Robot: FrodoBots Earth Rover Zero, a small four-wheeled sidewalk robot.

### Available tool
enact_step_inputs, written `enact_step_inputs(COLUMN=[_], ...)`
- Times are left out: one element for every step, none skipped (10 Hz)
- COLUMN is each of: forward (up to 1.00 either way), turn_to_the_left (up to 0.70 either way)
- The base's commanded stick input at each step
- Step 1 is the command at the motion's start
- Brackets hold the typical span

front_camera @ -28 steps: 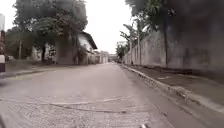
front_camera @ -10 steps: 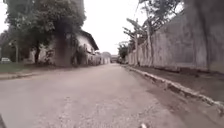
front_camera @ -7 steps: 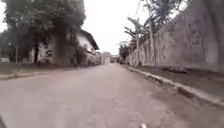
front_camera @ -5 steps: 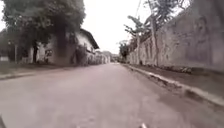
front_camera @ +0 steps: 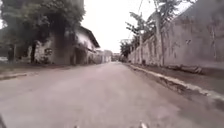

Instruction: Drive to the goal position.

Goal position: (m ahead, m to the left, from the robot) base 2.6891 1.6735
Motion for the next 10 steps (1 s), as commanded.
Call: enact_step_inputs(forward=[1.0,1.0,1.0,1.0,1.0,1.0,1.0,1.0,1.0,1.0], turn_to_the_left=[0.0,0.0,0.0,0.0,0.0,0.0,0.0,0.0,0.0,0.0])
